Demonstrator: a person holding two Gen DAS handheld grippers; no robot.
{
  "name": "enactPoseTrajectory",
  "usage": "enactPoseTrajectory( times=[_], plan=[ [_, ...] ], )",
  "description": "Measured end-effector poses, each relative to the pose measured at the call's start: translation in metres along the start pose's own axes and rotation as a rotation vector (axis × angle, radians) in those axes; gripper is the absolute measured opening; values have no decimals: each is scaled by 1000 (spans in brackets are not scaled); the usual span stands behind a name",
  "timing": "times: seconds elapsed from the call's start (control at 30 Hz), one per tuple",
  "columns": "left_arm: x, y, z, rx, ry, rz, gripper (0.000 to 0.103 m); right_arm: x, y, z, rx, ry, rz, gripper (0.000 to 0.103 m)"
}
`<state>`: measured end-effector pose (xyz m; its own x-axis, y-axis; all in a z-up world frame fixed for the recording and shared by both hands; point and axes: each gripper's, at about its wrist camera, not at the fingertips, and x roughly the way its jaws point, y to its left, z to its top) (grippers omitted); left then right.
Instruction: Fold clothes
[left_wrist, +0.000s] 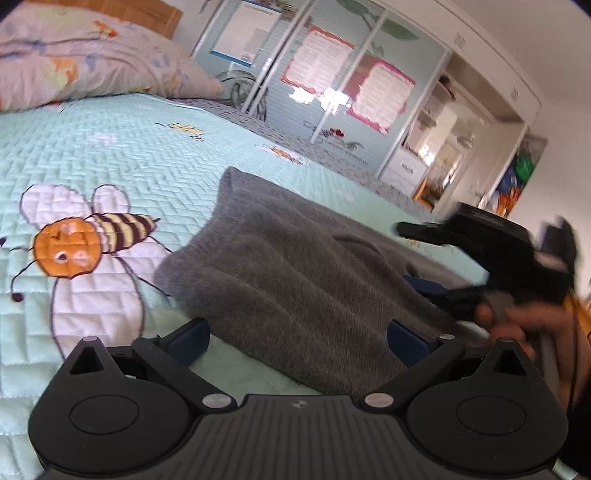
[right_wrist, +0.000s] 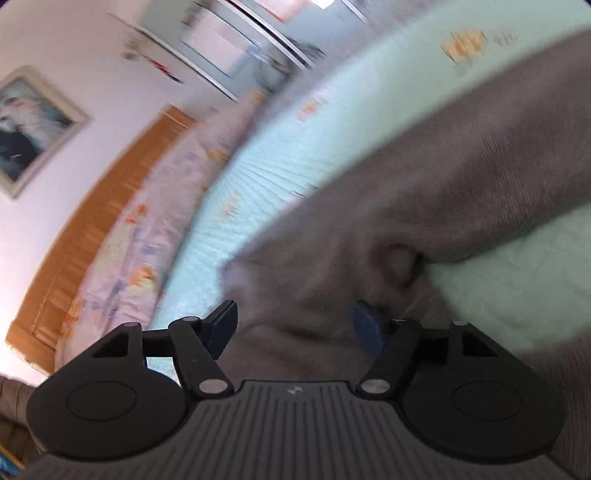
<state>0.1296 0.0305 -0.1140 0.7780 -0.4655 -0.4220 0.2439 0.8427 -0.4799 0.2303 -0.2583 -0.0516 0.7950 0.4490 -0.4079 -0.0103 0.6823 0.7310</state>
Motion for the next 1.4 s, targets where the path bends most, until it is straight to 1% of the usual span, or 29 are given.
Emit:
enactPoseTrajectory(
  times=[0.03,0.1,0.17,0.2,0.27,0.37,0.4,0.43,0.53,0.6,0.63,0.73,0.77,0.8,0.83,0.9,0.97,1.03,1.1,1.2,1.4],
  plan=[
    [-1,3,1,-17,-4,8,102,-10,6,-6,-11,-19,29,72],
    [-2,8,4,-50,-12,28,102,-31,9,-17,-50,-19,61,72],
    [-2,11,6,-67,-12,45,101,-51,14,-26,-111,-16,59,72],
    [-1,11,7,-62,-6,47,101,-70,6,-25,-117,-15,51,72],
    [1,9,7,-47,1,56,102,-105,-18,-33,-69,-22,44,72],
    [6,11,11,-80,15,58,102,-155,-50,-51,22,-46,27,72],
    [7,11,12,-92,20,58,102,-169,-57,-56,60,-64,19,73],
    [5,9,13,-99,24,55,102,-186,-64,-69,94,-82,11,73],
    [0,0,12,-117,36,44,102,-224,-87,-78,195,-159,-4,74],
    [-4,-6,12,-130,44,36,99,-242,-101,-84,251,-204,-3,75],
    [-9,-17,10,-84,34,29,98,-249,-107,-88,277,-223,1,76],
    [-17,-67,4,159,54,42,99,-257,-120,-99,321,-251,0,77],
    [-18,-83,3,222,78,43,99,-256,-122,-102,333,-250,2,77],
    [-19,-98,2,284,104,43,102,-255,-124,-105,346,-247,5,77],
    [-20,-110,1,327,132,50,102,-254,-125,-108,356,-241,17,77],
    [-17,-125,3,365,196,97,102,-253,-122,-111,349,-229,45,77],
    [-11,-131,5,356,272,139,102,-252,-117,-111,329,-224,67,77],
    [-9,-133,6,340,311,175,102,-255,-114,-111,315,-227,84,77],
    [-9,-134,6,331,332,211,102,-260,-116,-112,321,-231,97,77],
    [-12,-140,6,360,323,253,102,-263,-120,-113,338,-235,105,78],
    [-15,-151,12,396,318,272,102,-265,-126,-112,350,-236,114,78]
  ],
)
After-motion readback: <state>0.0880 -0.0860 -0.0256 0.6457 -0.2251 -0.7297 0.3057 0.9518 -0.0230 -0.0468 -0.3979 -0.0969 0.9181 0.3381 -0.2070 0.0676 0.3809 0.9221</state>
